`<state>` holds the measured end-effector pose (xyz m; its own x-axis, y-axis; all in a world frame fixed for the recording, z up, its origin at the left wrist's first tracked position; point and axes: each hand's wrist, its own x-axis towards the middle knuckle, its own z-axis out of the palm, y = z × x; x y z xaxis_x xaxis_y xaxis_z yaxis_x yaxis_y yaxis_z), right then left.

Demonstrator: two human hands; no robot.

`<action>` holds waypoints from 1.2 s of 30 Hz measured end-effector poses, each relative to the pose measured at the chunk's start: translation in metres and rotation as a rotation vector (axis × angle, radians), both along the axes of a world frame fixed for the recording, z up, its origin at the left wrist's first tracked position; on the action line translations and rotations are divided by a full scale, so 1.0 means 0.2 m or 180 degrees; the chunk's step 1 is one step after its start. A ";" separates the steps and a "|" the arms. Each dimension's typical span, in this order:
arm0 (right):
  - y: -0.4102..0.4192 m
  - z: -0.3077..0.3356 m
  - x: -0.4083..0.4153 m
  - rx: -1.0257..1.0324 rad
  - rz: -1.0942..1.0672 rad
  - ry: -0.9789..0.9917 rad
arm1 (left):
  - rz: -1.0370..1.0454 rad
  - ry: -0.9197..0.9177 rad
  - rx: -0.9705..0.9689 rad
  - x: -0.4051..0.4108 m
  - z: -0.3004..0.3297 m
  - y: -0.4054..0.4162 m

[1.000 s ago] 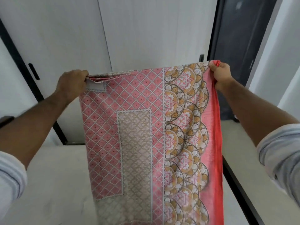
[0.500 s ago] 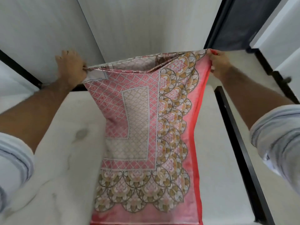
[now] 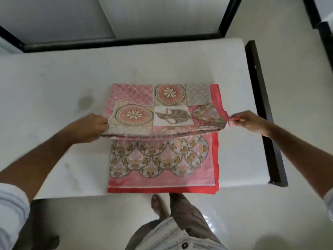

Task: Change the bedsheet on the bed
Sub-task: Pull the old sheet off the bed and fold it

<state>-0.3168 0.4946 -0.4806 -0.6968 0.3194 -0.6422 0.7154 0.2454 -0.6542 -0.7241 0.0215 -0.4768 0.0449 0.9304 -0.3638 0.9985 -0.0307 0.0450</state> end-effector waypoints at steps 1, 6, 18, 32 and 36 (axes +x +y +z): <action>-0.06 -0.07 0.08 0.0039 0.0207 -0.0155 | -0.0043 -0.0083 -0.0085 0.08 -0.07 -0.07; -0.46 -0.37 0.42 0.0174 0.0554 -0.0521 | -0.0162 -0.0678 -0.0329 0.46 -0.43 -0.35; -0.93 -0.80 0.82 0.0658 0.0979 -0.0586 | 0.0391 -0.0637 -0.0532 0.88 -1.01 -0.78; -0.86 -0.93 0.59 0.0586 0.2541 -0.1505 | 0.0151 -0.0299 -0.2018 0.86 -1.11 -0.62; -0.85 -0.83 0.14 0.1412 0.2782 -0.1767 | 0.0874 -0.1175 -0.2437 0.74 -1.10 -0.27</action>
